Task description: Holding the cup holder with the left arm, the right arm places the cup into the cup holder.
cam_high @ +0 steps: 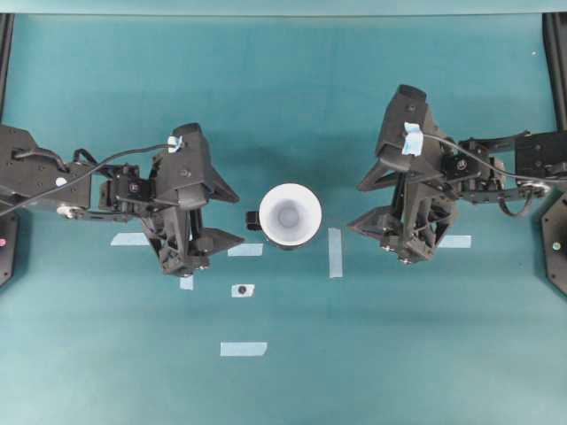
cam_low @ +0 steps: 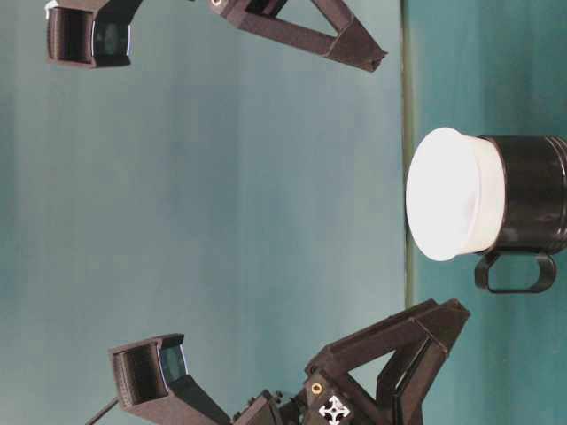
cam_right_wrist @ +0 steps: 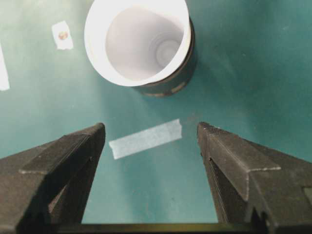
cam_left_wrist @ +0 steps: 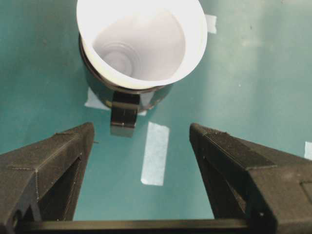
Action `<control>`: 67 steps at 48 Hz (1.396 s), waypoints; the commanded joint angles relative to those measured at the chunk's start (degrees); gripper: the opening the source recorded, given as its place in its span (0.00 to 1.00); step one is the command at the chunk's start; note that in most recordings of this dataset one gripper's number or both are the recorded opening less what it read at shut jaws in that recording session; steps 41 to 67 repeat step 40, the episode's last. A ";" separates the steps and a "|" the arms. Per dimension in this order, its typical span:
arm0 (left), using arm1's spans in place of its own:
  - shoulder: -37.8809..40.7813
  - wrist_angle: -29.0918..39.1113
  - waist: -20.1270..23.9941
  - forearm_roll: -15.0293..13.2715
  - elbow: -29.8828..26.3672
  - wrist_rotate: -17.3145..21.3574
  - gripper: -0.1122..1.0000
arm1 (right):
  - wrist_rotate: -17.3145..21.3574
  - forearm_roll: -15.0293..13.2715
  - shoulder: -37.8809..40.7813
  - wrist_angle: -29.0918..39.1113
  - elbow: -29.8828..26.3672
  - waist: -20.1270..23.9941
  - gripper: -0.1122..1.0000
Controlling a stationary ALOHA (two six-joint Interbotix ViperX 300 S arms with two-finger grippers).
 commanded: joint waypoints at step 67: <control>0.35 -0.53 -0.35 0.18 -1.05 -0.09 0.88 | 0.35 0.26 -0.88 -2.11 0.79 -0.18 0.83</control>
